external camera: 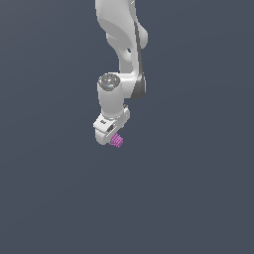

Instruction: Pick up the object and move it to a goal position.

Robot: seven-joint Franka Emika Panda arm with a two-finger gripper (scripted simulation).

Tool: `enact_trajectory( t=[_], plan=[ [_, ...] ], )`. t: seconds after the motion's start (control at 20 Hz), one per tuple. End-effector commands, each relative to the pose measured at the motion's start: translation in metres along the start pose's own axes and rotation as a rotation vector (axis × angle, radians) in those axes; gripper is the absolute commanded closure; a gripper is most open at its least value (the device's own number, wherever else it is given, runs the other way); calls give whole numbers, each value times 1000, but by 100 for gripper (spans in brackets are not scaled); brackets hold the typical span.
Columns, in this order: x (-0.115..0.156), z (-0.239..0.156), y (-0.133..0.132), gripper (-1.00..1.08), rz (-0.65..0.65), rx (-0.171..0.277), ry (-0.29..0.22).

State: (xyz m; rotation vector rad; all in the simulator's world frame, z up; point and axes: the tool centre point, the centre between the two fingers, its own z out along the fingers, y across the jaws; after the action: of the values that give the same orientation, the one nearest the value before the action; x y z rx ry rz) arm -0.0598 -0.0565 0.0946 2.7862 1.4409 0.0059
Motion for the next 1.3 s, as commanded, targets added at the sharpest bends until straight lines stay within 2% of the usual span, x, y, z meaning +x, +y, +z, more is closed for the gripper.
enact_trajectory(
  t=[0.0, 0.55, 1.25],
  plan=[
    [-2, 3, -2, -92, -30, 3, 0],
    [-5, 9, -5, -92, -57, 6, -1],
    [-5, 57, -5, -92, -61, 6, -1]
  ],
)
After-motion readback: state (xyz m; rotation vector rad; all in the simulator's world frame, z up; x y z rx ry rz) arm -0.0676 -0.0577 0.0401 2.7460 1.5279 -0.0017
